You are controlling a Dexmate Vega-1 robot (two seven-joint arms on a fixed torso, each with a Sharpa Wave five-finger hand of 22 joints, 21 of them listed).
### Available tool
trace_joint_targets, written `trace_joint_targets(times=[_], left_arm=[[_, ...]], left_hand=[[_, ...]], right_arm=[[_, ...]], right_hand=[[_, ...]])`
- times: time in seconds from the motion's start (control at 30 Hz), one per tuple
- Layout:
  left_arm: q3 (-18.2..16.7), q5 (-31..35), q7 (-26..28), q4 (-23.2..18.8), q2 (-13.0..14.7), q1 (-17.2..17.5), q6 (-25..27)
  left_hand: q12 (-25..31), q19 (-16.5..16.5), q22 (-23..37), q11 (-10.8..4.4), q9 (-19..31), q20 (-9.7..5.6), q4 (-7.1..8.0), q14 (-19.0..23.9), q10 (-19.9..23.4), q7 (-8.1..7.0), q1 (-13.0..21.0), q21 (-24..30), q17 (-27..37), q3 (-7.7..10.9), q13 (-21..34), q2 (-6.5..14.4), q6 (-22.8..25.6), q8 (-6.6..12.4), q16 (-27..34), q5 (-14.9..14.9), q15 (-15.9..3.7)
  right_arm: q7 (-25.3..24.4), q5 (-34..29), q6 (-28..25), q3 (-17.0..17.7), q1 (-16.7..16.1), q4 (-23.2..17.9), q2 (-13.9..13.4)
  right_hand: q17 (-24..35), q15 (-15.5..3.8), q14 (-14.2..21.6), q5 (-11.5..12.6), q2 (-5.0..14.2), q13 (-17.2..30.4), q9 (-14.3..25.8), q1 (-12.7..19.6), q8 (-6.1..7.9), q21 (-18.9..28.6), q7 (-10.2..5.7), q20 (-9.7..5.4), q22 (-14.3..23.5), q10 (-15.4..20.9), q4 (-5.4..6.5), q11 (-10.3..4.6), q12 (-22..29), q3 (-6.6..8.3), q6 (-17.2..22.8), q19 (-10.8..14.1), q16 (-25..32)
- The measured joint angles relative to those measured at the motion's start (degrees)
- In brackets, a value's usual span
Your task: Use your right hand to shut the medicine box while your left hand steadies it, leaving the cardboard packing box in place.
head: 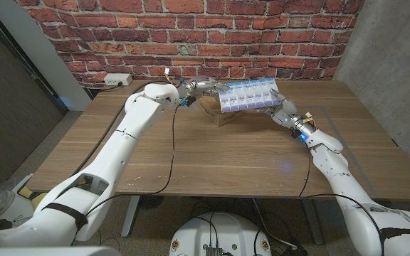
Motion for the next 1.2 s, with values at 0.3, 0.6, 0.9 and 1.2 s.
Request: trace_joint_targets(times=[0.3, 0.6, 0.9, 1.2], left_arm=[[-0.1, -0.1, 0.2, -0.1, 0.1, 0.1, -0.1], [-0.2, -0.1, 0.6, -0.3, 0.2, 0.4, -0.1], [-0.3, -0.2, 0.8, -0.5, 0.3, 0.6, 0.0], [-0.7, -0.6, 1.0, -1.5, 0.7, 1.5, 0.0]], left_hand=[[0.0, -0.3, 0.0, 0.00, 0.0, 0.27, 0.00, 0.0, 0.0, -0.10, 0.0, 0.5, 0.0, 0.00, 0.0, 0.0, 0.1, 0.20, 0.0, 0.0, 0.00], [0.0, -0.3, 0.0, 0.00, 0.2, 0.31, 0.00, 0.0, 0.0, -0.10, 0.0, 0.8, -0.1, 0.00, 0.3, 0.0, 0.1, 0.21, -0.4, 0.1, -0.01], [0.0, -0.3, 0.0, -0.01, 0.1, 0.31, 0.00, 0.0, 0.0, -0.09, 0.0, 1.0, -0.1, 0.00, 0.3, 0.0, 0.1, 0.23, -0.1, 0.1, -0.01], [-0.5, -0.3, 0.0, 0.29, 0.1, 0.31, 0.00, 0.0, 0.3, -0.09, 0.0, 1.2, 0.4, 0.00, 0.3, 0.0, 0.1, 0.23, -0.1, 0.2, -0.01]], right_arm=[[-1.5, 0.4, 0.8, 0.6, -0.9, -1.1, 0.6], [-3.0, 1.2, 0.1, 1.3, -2.1, -2.4, 1.1], [-4.0, 1.5, -0.3, 1.8, -3.3, -3.7, 1.4], [-5.0, 2.1, -1.3, 2.0, -4.3, -5.0, 1.5]], right_hand=[[1.3, 0.16, 0.2, -1.6, -0.11, 2.7, 0.0, 2.0, 0.27, 2.1, 0.18, 0.06, 0.3, -0.3, 2.91, -0.36, -0.5, -1.73, 0.2, -1.9, -0.5], [-2.0, -1.91, -6.4, -1.5, -4.69, 0.9, 0.9, -8.1, -5.26, 2.5, -4.98, 3.27, -0.9, -4.3, 5.59, -4.51, -6.8, -8.70, -2.3, -7.2, -7.5], [-4.2, 2.17, -15.5, -1.1, -7.44, -0.6, 0.5, -11.9, -8.04, 0.6, -5.16, 5.80, -2.2, -15.0, 6.25, -2.11, -11.6, -11.42, -12.6, -12.3, -12.3], [-5.0, 5.78, -24.8, -0.7, -9.58, -1.9, 0.2, -15.8, -8.22, -1.9, -5.66, 8.35, -2.8, -24.4, 7.12, -0.39, -14.5, -14.46, -21.9, -16.9, -13.8]])
